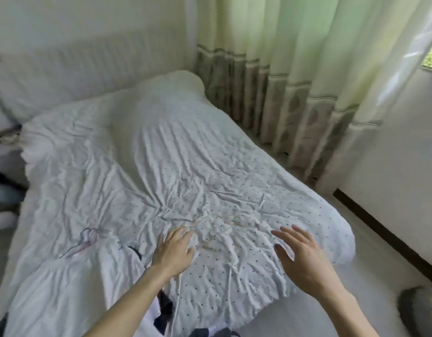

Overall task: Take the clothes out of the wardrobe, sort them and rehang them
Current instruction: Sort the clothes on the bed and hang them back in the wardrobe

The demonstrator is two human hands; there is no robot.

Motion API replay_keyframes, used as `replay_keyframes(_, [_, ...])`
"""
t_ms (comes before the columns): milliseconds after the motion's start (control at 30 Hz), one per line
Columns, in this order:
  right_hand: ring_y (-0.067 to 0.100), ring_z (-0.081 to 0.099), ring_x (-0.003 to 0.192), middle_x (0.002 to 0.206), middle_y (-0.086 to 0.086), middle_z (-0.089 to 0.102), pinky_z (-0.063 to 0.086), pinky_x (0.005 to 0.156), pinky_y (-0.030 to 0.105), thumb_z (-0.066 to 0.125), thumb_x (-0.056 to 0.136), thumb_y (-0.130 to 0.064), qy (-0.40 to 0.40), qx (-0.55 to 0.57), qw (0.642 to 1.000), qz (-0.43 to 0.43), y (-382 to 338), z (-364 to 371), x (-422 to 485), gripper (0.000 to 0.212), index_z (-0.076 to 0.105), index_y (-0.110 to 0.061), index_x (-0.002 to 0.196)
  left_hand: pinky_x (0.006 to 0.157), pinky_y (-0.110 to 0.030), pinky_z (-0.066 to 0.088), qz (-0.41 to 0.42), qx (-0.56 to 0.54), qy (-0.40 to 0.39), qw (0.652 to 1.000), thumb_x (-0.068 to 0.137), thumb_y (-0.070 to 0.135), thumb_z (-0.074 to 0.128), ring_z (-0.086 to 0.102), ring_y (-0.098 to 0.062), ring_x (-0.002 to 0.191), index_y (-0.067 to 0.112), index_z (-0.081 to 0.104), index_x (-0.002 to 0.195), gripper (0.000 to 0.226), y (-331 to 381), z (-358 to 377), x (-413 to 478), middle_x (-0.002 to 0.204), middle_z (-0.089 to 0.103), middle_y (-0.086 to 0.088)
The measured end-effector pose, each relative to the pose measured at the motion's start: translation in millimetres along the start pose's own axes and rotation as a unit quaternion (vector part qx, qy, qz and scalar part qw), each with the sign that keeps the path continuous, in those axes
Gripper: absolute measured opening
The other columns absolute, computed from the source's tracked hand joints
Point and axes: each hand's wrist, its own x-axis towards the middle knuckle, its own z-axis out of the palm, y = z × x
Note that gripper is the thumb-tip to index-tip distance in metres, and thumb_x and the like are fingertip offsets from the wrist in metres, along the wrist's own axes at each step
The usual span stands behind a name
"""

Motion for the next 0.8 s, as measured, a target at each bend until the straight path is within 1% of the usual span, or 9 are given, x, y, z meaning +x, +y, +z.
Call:
replay_keyframes(100, [0.012, 0.026, 0.148, 0.149, -0.017, 0.045, 0.025, 0.119, 0.031, 0.047, 0.1, -0.046, -0.062, -0.005, 0.994, -0.092, -41.2, 26.9, 28.2, 0.039, 0.052, -0.04, 0.139, 0.121, -0.048, 0.017, -0.105, -0.045, 0.03, 0.993, 0.1, 0.038, 0.041, 0.02, -0.014, 0.149, 0.034, 0.031, 0.153, 0.054, -50.8, 6.8, -53.0, 0.16, 0.027, 0.01])
replay_keyframes(233, [0.013, 0.023, 0.149, 0.152, -0.017, 0.042, 0.023, 0.119, 0.029, 0.042, 0.101, -0.049, -0.143, -0.013, 0.968, -0.207, -94.5, 63.2, 45.6, 0.043, 0.045, -0.042, 0.144, 0.116, -0.041, 0.025, -0.224, -0.071, 0.068, 0.97, 0.099, 0.039, 0.045, 0.03, -0.014, 0.145, 0.034, 0.037, 0.15, 0.052, -97.3, 19.6, -127.6, 0.155, 0.035, 0.01])
replay_keyframes(300, [0.013, 0.023, 0.149, 0.152, -0.016, 0.042, 0.024, 0.119, 0.03, 0.041, 0.101, -0.05, -0.165, -0.012, 0.954, -0.248, -117.6, 80.5, 48.7, 0.044, 0.045, -0.041, 0.144, 0.117, -0.043, 0.025, -0.273, -0.083, 0.065, 0.956, 0.099, 0.038, 0.045, 0.032, -0.014, 0.143, 0.033, 0.036, 0.15, 0.053, -115.9, 27.3, -159.6, 0.154, 0.035, 0.01])
replay_keyframes(400, [0.014, 0.022, 0.149, 0.153, -0.015, 0.041, 0.025, 0.119, 0.032, 0.041, 0.102, -0.049, -0.194, -0.006, 0.938, -0.289, -150.9, 105.7, 45.5, 0.044, 0.045, -0.04, 0.145, 0.119, -0.042, 0.022, -0.326, -0.093, 0.069, 0.938, 0.1, 0.04, 0.042, 0.028, -0.013, 0.145, 0.033, 0.034, 0.151, 0.052, -139.7, 37.8, -199.0, 0.156, 0.032, 0.011])
replay_keyframes(533, [0.014, 0.018, 0.15, 0.156, -0.013, 0.036, 0.022, 0.119, 0.031, 0.038, 0.103, -0.048, -0.25, -0.018, 0.913, -0.323, -186.7, 137.5, 37.8, 0.045, 0.039, -0.041, 0.148, 0.117, -0.042, 0.024, -0.371, -0.105, 0.072, 0.92, 0.099, 0.039, 0.041, 0.027, -0.013, 0.147, 0.032, 0.037, 0.15, 0.051, -171.6, 53.4, -230.3, 0.156, 0.034, 0.009])
replay_keyframes(633, [0.015, 0.017, 0.151, 0.157, -0.013, 0.034, 0.018, 0.12, 0.029, 0.035, 0.104, -0.047, -0.28, -0.035, 0.903, -0.325, -208.5, 163.0, 35.8, 0.045, 0.037, -0.041, 0.148, 0.118, -0.045, 0.027, -0.386, -0.116, 0.045, 0.914, 0.1, 0.042, 0.04, 0.025, -0.014, 0.148, 0.034, 0.032, 0.152, 0.054, -205.0, 69.4, -233.8, 0.159, 0.031, 0.01])
replay_keyframes(800, [0.018, 0.019, 0.15, 0.156, -0.01, 0.037, 0.02, 0.121, 0.032, 0.037, 0.103, -0.043, -0.32, -0.073, 0.895, -0.302, -247.5, 225.7, 54.8, 0.047, 0.039, -0.035, 0.149, 0.119, -0.045, 0.024, -0.367, -0.134, 0.007, 0.921, 0.101, 0.042, 0.04, 0.027, -0.015, 0.147, 0.031, 0.032, 0.153, 0.053, -272.4, 87.8, -200.5, 0.159, 0.032, 0.008])
